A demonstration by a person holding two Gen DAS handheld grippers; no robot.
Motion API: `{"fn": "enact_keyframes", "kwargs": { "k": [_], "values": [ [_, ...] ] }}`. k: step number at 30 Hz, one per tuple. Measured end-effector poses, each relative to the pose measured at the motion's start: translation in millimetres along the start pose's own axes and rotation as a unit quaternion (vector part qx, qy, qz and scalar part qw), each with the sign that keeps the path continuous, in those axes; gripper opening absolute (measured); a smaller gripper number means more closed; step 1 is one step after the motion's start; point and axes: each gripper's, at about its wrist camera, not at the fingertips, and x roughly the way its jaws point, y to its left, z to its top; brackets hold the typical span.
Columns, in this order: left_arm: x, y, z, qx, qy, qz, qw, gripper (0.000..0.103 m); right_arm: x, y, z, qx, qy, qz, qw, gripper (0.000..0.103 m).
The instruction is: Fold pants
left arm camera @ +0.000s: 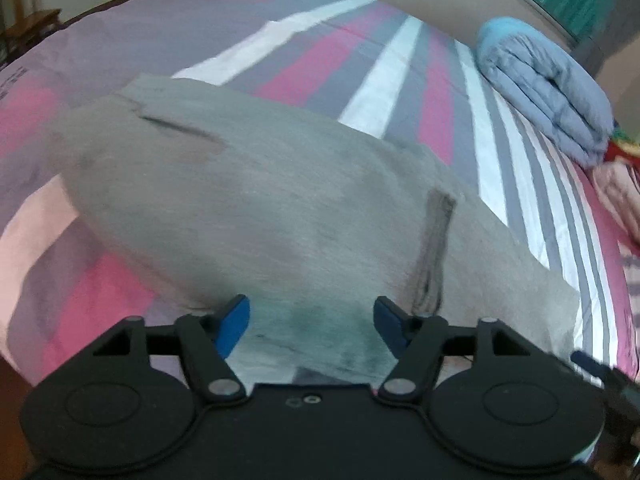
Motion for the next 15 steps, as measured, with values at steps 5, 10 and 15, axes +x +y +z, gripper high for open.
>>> {"fn": "enact_keyframes", "kwargs": {
  "k": [5,10,15],
  "values": [
    [-11.6,20.7,4.2,-0.013,-0.012,0.051,0.9985,0.062,-2.7,10.8,-14.1,-0.019,0.020,-0.008,1.000,0.077],
    [-18.3,36.3,6.4,-0.014,-0.020,0.093,0.9954,0.063,-8.4,18.3,-4.9,0.017,0.013,0.030,0.999,0.077],
    [-16.2,56.6,8.5,-0.036,-0.020,0.102,0.9940,0.063,-7.3,38.1,5.1,0.010,0.006,0.043,0.999,0.077]
  ]
}}
